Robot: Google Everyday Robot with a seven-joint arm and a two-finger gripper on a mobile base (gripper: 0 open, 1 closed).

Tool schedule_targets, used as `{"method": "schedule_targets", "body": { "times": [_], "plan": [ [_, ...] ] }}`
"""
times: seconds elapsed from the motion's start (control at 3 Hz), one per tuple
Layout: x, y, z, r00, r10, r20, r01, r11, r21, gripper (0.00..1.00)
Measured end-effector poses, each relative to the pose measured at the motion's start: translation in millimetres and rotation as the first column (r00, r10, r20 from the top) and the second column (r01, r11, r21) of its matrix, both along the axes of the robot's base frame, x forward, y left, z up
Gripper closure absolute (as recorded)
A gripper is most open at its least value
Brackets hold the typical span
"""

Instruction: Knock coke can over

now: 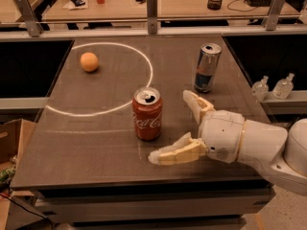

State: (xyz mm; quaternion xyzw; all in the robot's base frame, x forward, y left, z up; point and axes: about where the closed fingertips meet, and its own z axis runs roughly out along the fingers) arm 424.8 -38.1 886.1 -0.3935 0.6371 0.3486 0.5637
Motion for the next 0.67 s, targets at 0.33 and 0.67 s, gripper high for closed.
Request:
{"method": "schedule_targets", "body": {
  "times": [0.33,0.67],
  "plan": [
    [23,10,-5,0.9992,0.001,0.041,-0.002,1.000,0.004,0.00],
    [40,23,-3,0.9973,0.017,0.072,-0.018,1.000,0.011,0.00]
  ]
}}
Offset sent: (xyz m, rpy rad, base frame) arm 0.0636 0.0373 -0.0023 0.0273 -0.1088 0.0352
